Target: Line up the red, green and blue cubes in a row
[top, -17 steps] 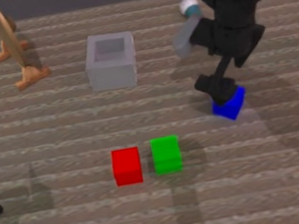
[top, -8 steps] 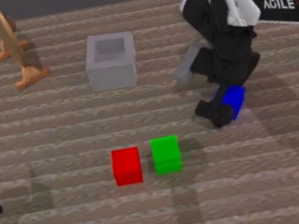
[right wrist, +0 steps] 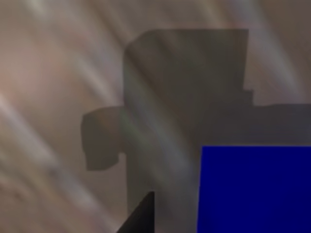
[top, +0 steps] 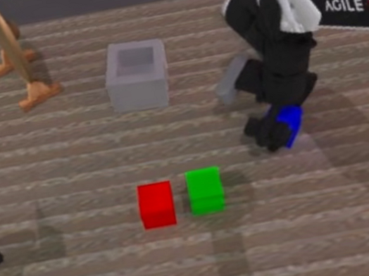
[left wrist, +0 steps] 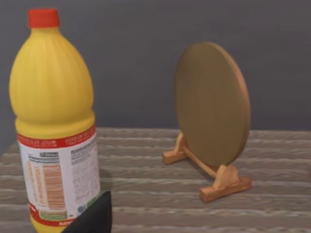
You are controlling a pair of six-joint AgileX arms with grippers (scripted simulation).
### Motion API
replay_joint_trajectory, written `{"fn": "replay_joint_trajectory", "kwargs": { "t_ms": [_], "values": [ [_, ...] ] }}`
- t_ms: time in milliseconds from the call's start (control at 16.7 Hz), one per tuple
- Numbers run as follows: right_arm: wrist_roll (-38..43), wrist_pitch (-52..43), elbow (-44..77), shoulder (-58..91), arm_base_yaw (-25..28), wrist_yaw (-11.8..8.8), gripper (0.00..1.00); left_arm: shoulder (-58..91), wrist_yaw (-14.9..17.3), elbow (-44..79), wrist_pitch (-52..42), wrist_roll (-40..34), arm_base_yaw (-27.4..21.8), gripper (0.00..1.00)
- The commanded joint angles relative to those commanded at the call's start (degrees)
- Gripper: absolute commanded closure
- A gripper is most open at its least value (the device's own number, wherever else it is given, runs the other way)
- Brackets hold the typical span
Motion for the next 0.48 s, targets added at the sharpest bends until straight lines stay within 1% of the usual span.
{"fn": "replay_joint_trajectory", "kwargs": {
  "t_ms": [360, 420, 480],
  "values": [
    [0.0, 0.0, 0.0, 0.0, 0.0, 0.0, 0.98, 0.0, 0.0, 0.0, 0.0, 0.0, 0.0, 0.0],
    [0.0, 0.0, 0.0, 0.0, 0.0, 0.0, 1.0, 0.0, 0.0, 0.0, 0.0, 0.0, 0.0, 0.0],
    [0.0, 0.0, 0.0, 0.0, 0.0, 0.0, 1.0, 0.0, 0.0, 0.0, 0.0, 0.0, 0.0, 0.0]
  ]
}}
